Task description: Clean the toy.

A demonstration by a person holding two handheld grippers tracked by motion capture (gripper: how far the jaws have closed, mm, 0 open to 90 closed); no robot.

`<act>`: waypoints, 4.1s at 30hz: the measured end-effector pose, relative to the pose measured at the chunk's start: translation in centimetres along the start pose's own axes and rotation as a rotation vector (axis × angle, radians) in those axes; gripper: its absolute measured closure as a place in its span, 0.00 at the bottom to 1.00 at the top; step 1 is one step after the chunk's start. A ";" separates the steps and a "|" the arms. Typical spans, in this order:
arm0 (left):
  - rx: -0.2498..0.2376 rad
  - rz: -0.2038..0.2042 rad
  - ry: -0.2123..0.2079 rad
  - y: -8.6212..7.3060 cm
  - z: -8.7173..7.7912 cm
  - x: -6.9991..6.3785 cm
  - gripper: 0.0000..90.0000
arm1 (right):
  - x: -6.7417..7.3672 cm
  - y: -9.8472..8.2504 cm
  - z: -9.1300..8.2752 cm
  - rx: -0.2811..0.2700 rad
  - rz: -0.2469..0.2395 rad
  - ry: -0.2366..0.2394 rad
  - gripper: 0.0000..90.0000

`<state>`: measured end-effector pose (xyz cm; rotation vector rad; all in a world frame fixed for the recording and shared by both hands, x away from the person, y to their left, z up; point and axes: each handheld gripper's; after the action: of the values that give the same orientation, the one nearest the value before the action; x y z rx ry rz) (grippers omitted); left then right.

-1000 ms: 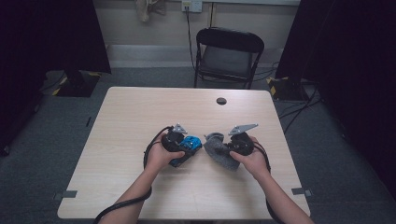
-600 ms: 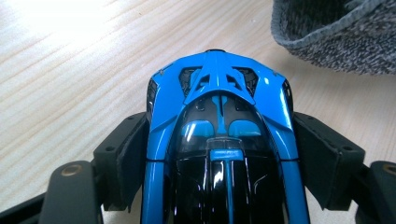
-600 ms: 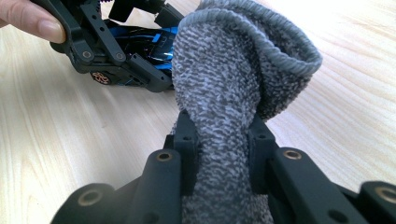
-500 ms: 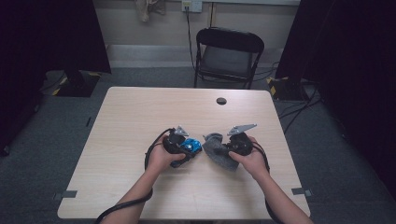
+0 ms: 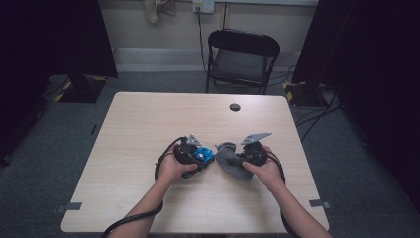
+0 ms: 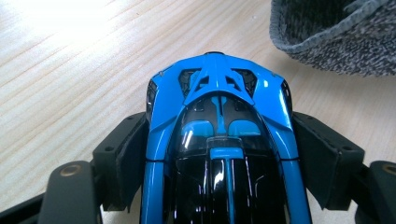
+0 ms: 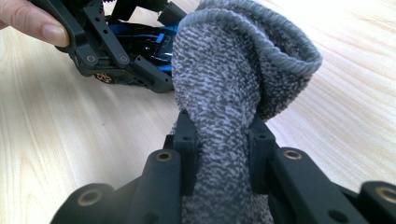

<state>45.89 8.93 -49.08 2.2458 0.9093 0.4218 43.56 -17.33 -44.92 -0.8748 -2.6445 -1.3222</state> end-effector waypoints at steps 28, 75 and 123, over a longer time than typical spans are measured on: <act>0.053 0.037 0.003 -0.9 -2.6 0.8 0.17 | 0.3 0.1 -0.1 -0.006 -0.003 0.004 0.80; 0.041 0.064 0.011 2.2 -0.4 -2.4 0.30 | -0.9 -0.7 -2.6 -0.025 0.023 -0.030 0.80; 0.045 0.090 0.024 1.6 0.0 -5.3 0.29 | -1.0 -0.2 -3.4 -0.028 0.019 -0.056 0.80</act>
<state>42.94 4.35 -48.24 2.3338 0.8398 0.4740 43.64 -20.46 -43.25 -0.9513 -2.6587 -1.3528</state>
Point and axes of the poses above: each handheld gripper's, and its own axes: z roughly forward along the jaws, y roughly out of its top, x roughly to its left, and after that the axes turned 10 degrees about y, right-handed
